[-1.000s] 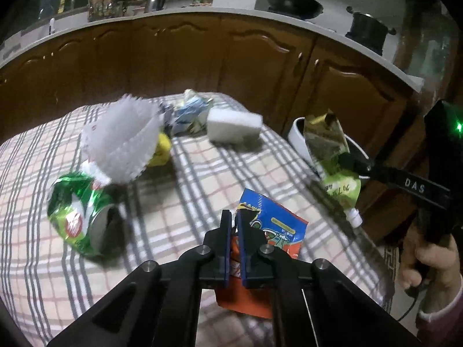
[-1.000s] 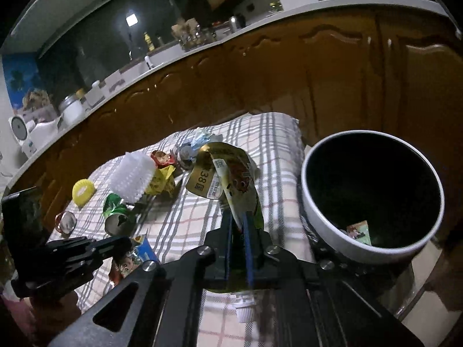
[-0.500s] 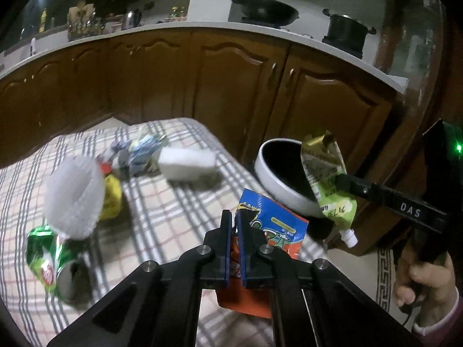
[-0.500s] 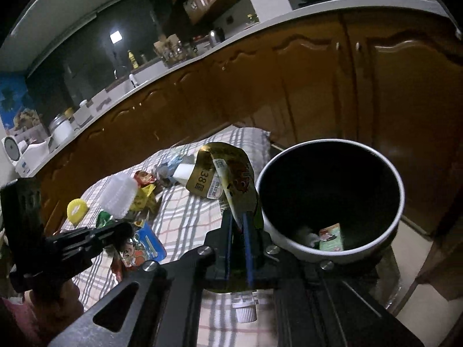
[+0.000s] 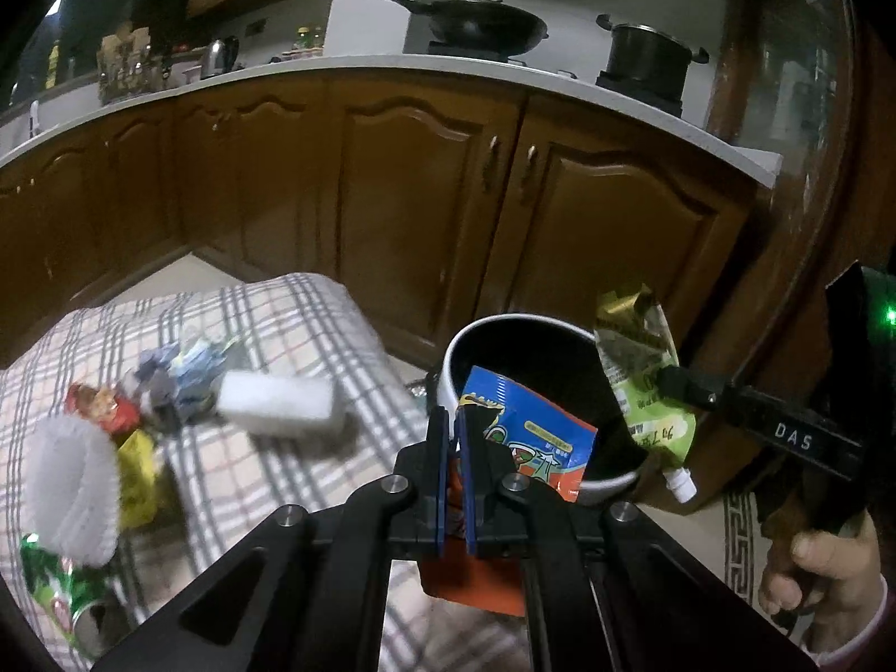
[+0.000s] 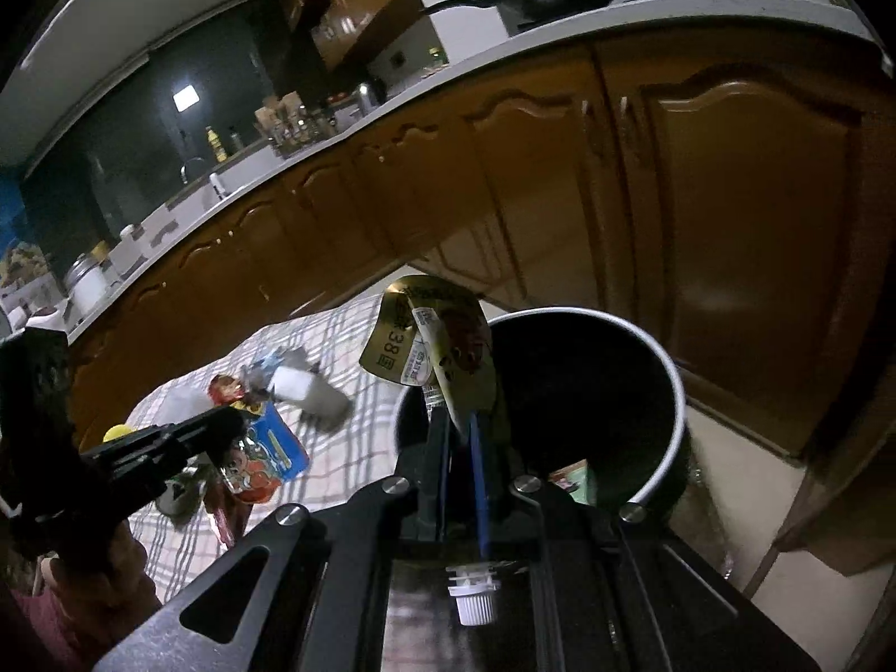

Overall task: Collect trash
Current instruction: 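Carry wrapper and pouch over the black bin and open both tools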

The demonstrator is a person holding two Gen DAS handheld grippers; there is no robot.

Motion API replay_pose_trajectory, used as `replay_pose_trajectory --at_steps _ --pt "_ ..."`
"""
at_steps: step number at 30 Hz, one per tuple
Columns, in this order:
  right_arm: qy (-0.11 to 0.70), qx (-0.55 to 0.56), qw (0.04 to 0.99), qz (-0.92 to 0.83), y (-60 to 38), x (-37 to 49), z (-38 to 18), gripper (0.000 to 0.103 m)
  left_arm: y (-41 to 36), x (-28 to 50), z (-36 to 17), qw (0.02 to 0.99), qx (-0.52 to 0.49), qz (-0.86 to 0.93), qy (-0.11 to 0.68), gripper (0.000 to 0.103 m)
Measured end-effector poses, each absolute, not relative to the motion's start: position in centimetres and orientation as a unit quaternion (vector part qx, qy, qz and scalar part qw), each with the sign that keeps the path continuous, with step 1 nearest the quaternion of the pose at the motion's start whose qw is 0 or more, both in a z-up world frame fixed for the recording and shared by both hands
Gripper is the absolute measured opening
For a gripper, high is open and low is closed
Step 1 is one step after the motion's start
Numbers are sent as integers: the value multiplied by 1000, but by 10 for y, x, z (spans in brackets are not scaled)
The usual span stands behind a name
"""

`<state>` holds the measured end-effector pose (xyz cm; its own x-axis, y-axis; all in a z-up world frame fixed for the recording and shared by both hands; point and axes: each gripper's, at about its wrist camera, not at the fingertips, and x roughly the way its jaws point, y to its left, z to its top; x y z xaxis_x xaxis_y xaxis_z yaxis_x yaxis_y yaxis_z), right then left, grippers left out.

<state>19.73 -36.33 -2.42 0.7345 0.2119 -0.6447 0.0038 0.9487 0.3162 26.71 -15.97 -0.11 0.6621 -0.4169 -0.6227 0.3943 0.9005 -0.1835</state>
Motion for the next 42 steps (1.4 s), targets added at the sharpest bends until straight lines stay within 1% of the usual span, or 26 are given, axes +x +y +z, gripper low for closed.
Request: replay_pose_trajectory --at_steps 20,30,33,34,35,37,39,41,42 --pt "394 152 906 22 -398 221 -45 7 -221 329 -18 903 0 -226 365 3" --pt "410 146 900 16 -405 237 -52 7 -240 356 -34 891 2 -231 392 3" --pt "417 144 897 18 -405 241 -55 8 -241 359 -37 886 0 -234 400 15" --pt "416 145 897 18 -405 241 -55 14 -241 358 -36 887 -1 -232 399 24" --pt "416 145 898 15 -405 241 -55 15 -239 357 -35 889 -3 -230 395 32" --pt "417 152 896 15 -407 241 -56 17 -236 355 -33 892 -4 -228 391 34" --pt "414 160 896 13 -408 240 -56 25 -231 351 -33 892 -8 -227 390 34" --pt "408 168 897 14 -409 237 -55 42 -225 347 -33 892 -12 -226 390 37" --pt "406 172 898 14 -409 236 -55 45 -222 344 -34 893 -15 -225 390 38"
